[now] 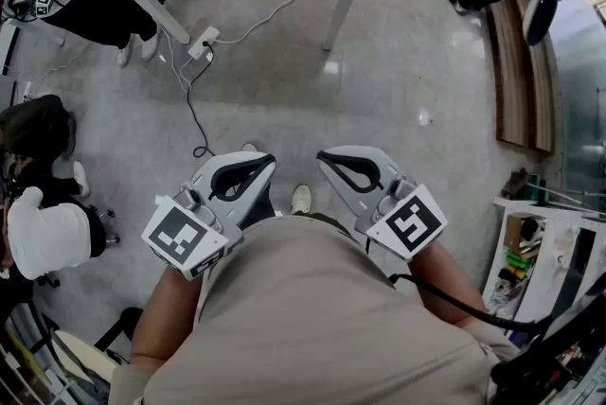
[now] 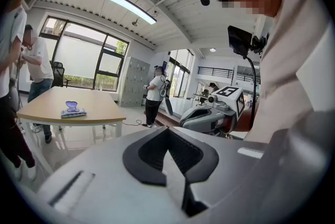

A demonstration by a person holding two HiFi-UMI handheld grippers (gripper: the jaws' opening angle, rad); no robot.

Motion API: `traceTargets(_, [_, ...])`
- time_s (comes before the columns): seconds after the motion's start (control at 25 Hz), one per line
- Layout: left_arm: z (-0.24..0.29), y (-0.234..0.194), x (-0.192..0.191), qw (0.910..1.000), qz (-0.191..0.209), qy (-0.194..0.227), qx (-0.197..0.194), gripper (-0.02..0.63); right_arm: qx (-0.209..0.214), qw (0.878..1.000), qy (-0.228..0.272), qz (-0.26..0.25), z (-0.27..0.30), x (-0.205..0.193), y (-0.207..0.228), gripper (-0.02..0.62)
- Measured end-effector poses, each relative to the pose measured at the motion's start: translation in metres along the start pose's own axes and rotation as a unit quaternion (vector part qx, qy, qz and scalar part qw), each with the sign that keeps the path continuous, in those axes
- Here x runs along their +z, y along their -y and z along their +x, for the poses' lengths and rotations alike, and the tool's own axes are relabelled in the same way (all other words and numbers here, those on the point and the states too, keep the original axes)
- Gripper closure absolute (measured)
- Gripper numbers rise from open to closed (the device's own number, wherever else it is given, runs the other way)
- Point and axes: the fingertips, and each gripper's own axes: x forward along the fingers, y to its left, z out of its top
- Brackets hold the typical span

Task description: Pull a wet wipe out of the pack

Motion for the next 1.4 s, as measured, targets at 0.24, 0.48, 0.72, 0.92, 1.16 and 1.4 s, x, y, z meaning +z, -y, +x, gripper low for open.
traceTargets(0.24, [0.007, -0.049, -0.002, 0.9998, 0.002, 0.01, -0.017, 0.603, -0.011, 1.0, 0.001, -0.006, 0.043, 0.011, 0.024, 0.595])
traceTargets(0.48, [0.022, -0.131, 0.023, 0.9992, 0.005, 0.021, -0.035, 0.603, -0.022, 1.0, -0.014, -0.007, 0.109, 0.037, 0.062, 0.595])
traceTargets(0.72, [0.005, -0.215, 0.05, 0.9975, 0.003, 0.027, -0.066, 0.603, -0.032, 0.999, -0.029, -0.004, 0.192, 0.077, 0.091, 0.595])
traceTargets(0.92, [-0.008, -0.284, 0.056, 0.9965, 0.009, 0.039, -0.073, 0.603, -0.033, 0.998, -0.042, -0.019, 0.258, 0.097, 0.107, 0.594])
traceTargets(1.16, [-0.017, -0.334, 0.066, 0.9967, -0.003, 0.055, -0.059, 0.603, -0.017, 0.998, -0.056, -0.031, 0.305, 0.116, 0.121, 0.595])
traceTargets(1.4, [-0.005, -0.382, 0.072, 0.9979, -0.013, 0.054, -0.035, 0.603, 0.007, 0.998, -0.053, -0.034, 0.345, 0.126, 0.154, 0.595])
